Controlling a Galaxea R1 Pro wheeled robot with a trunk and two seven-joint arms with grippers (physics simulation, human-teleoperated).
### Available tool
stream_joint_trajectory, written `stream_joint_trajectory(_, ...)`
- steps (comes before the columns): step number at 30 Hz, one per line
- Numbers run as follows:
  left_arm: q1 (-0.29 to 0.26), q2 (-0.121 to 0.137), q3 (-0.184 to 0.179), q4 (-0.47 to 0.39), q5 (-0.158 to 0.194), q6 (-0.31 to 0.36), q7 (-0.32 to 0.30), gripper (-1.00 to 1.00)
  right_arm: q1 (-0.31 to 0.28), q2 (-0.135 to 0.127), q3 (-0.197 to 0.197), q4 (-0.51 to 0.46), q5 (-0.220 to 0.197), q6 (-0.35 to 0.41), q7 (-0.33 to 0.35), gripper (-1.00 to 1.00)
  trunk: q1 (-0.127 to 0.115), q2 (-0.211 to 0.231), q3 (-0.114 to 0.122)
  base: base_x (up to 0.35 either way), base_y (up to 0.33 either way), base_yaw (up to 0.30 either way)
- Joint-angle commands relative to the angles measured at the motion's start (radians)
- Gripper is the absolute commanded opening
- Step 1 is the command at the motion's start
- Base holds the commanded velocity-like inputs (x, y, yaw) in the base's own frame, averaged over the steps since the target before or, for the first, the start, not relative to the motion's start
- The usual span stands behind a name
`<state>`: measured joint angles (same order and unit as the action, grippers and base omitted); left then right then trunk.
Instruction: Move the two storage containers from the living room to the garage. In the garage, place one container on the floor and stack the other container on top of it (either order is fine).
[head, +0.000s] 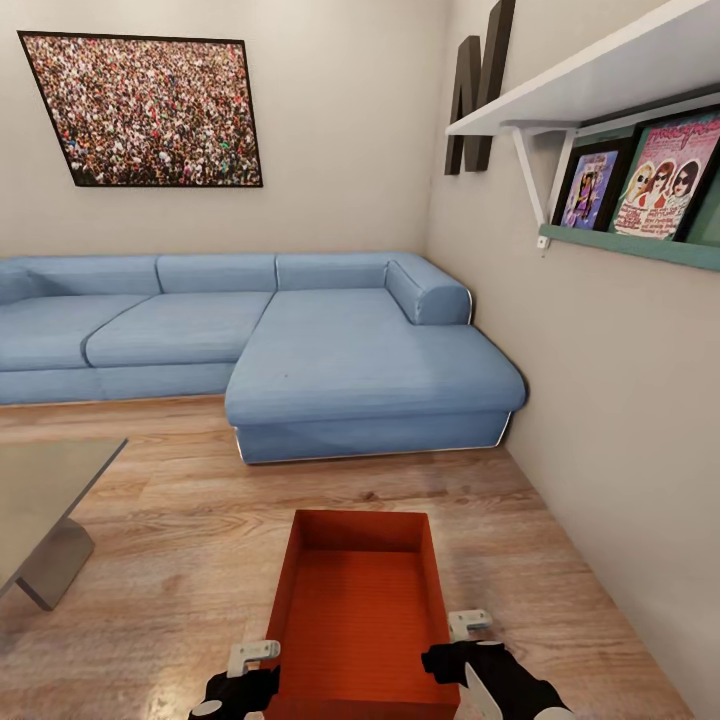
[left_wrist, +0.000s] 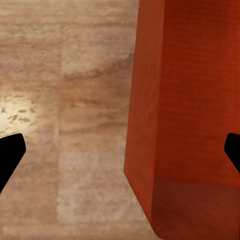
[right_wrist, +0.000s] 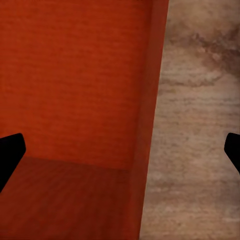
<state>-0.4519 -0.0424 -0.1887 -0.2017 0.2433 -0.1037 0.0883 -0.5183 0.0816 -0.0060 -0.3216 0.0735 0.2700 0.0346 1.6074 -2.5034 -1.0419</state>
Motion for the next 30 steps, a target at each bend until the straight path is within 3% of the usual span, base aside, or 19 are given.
stream_joint_trajectory(1,-0.001,0.0,-0.009,0.001,0.008,-0.004,0.005,1.0,0.0,0.0,-0.001,-0.002,0.008,0.007,0.005,1.0,0.0,0.0,-0.001,0.0,0.0,0.0)
stream_joint_trajectory(5,-0.001,0.0,-0.009,0.001,0.008,-0.004,0.005,1.0,0.0,-0.002,-0.002,-0.002,0.008,0.007,0.007,1.0,0.001,-0.001,-0.012,0.0,0.0,0.0)
stream_joint_trajectory(21,-0.001,-0.001,-0.011,0.001,0.008,-0.004,0.005,1.0,0.0,-0.023,-0.004,-0.002,0.001,0.006,0.009,1.0,0.001,-0.001,-0.012,0.0,0.0,0.0)
stream_joint_trajectory(24,-0.001,-0.001,-0.011,0.001,0.008,-0.005,0.005,1.0,0.0,-0.024,-0.005,-0.002,0.0,0.006,0.009,1.0,0.002,-0.002,-0.024,0.0,0.0,0.0)
stream_joint_trajectory(30,-0.001,-0.001,-0.011,0.001,0.008,-0.005,0.005,1.0,0.0,-0.025,-0.004,-0.002,0.0,0.006,0.01,1.0,0.002,-0.002,-0.024,0.0,0.0,0.0)
